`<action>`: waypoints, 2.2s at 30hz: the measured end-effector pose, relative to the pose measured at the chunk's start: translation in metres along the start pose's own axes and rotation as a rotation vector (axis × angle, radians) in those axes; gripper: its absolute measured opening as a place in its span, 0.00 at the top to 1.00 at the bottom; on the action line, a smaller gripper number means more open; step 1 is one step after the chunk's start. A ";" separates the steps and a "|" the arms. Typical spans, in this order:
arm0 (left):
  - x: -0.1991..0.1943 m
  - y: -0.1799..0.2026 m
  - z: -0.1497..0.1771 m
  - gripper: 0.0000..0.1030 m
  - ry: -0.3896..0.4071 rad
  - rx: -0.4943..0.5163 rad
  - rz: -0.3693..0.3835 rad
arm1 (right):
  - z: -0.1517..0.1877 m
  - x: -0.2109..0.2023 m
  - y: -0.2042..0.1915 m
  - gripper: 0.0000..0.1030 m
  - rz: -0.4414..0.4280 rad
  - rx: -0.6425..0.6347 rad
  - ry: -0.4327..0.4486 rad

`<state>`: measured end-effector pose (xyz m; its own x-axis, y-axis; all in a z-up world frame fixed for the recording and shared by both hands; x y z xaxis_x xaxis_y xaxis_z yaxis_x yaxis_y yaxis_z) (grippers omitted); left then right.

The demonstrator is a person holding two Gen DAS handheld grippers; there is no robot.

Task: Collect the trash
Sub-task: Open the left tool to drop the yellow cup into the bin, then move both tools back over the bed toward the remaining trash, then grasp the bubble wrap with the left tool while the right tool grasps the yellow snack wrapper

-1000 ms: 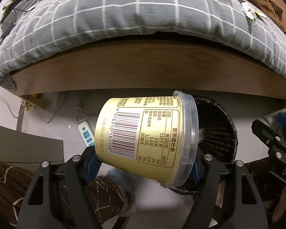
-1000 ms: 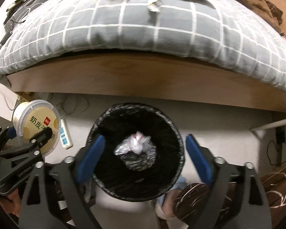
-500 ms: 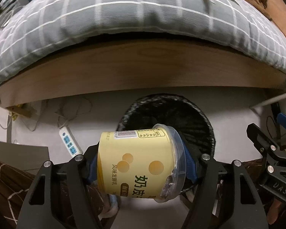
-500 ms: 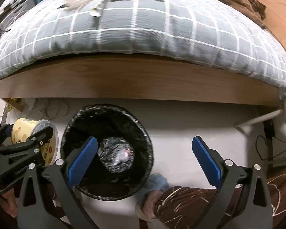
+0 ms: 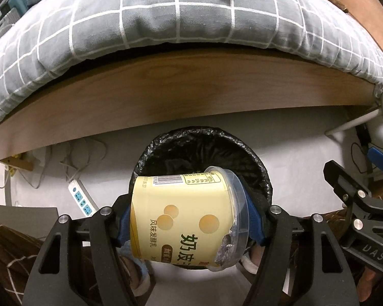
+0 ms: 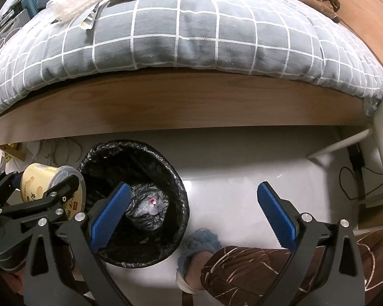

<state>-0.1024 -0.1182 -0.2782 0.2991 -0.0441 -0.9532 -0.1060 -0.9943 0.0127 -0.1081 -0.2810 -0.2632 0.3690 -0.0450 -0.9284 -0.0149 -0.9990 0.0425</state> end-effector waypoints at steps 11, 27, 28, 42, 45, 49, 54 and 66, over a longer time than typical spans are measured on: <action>-0.019 -0.013 -0.010 0.06 0.072 -0.002 -0.049 | -0.011 -0.016 0.002 0.07 0.009 0.007 0.052; -0.085 -0.038 -0.048 0.06 0.224 -0.040 -0.072 | -0.054 -0.074 0.009 0.07 -0.003 0.010 0.252; -0.090 -0.042 -0.051 0.06 0.236 -0.044 -0.074 | -0.057 -0.078 0.009 0.07 -0.006 0.012 0.265; -0.117 -0.054 -0.113 0.06 0.336 -0.042 -0.069 | -0.115 -0.115 0.006 0.07 -0.021 -0.022 0.414; -0.116 -0.059 -0.131 0.06 0.350 -0.039 -0.080 | -0.135 -0.111 0.007 0.07 -0.019 -0.031 0.424; -0.113 -0.065 -0.152 0.06 0.363 -0.036 -0.095 | -0.156 -0.101 0.010 0.07 -0.020 -0.027 0.419; -0.107 -0.064 -0.175 0.06 0.369 -0.017 -0.090 | -0.182 -0.083 0.005 0.07 -0.043 -0.023 0.387; -0.070 -0.057 -0.217 0.10 0.318 0.014 -0.047 | -0.232 -0.026 -0.019 0.10 -0.073 -0.076 0.298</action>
<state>0.0886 -0.0801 -0.1464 0.5851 -0.0289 -0.8105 -0.0975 -0.9946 -0.0350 0.0981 -0.2603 -0.1540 0.6227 0.0402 -0.7815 0.0867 -0.9961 0.0179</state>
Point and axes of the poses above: each gripper's, at about its wrist camera, not at the fingertips, and x roughly the way its jaws point, y to its right, z to its underside, the point moved 5 cm from there along x, roughly the way its jaws point
